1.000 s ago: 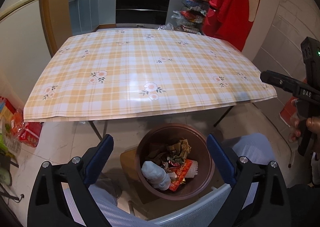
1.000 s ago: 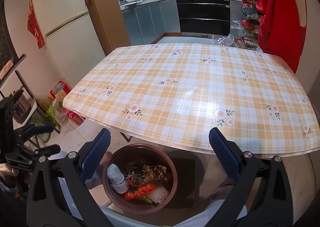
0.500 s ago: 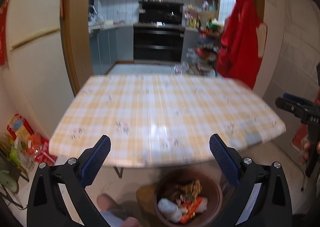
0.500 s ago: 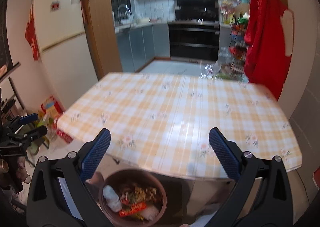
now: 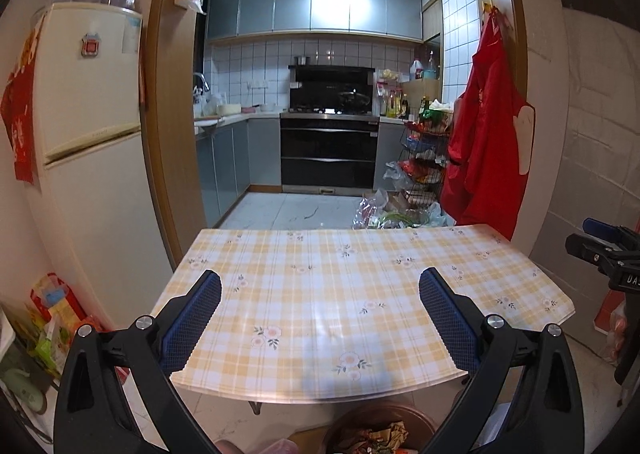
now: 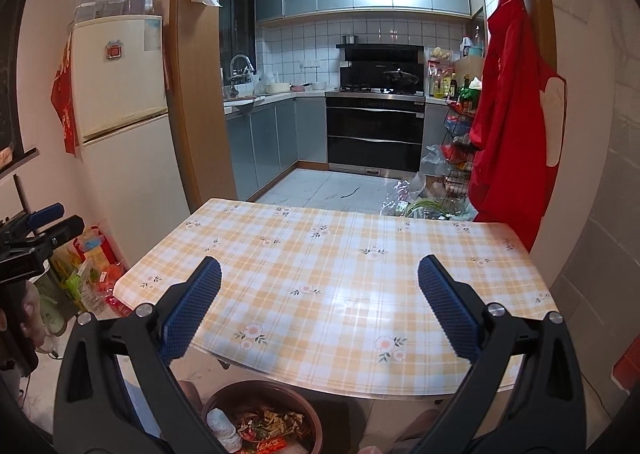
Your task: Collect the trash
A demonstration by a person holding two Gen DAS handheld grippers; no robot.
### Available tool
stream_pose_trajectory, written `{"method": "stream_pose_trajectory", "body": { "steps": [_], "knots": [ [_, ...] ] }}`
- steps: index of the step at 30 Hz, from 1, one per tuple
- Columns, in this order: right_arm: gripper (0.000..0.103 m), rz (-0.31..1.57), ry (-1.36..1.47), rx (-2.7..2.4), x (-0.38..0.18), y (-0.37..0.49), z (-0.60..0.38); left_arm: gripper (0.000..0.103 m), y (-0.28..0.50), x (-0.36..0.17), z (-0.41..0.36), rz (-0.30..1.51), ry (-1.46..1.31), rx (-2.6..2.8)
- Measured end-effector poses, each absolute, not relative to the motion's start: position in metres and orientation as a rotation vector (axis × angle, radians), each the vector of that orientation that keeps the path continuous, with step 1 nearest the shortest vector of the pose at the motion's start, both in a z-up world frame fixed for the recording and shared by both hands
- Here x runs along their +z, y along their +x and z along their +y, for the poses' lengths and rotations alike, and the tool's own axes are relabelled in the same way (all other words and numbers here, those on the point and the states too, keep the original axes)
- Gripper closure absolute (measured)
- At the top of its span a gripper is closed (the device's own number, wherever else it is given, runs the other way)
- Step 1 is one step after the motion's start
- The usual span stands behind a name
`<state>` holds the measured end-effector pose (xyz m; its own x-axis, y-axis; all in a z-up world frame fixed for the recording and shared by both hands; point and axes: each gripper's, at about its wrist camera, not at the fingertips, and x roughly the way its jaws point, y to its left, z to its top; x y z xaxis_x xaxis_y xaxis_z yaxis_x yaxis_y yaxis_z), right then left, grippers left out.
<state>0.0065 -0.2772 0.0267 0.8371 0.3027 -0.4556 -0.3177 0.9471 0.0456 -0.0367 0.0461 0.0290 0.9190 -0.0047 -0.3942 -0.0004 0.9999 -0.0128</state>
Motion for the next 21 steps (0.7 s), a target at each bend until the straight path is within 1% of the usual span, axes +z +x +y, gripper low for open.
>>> {"method": "stream_pose_trajectory", "body": {
  "steps": [21],
  "knots": [
    [0.006,0.496,-0.014,0.299,0.0264,0.0034,-0.2813,0.006,-0.0396,0.0316,0.0356,0.399,0.024,-0.001]
  ]
}}
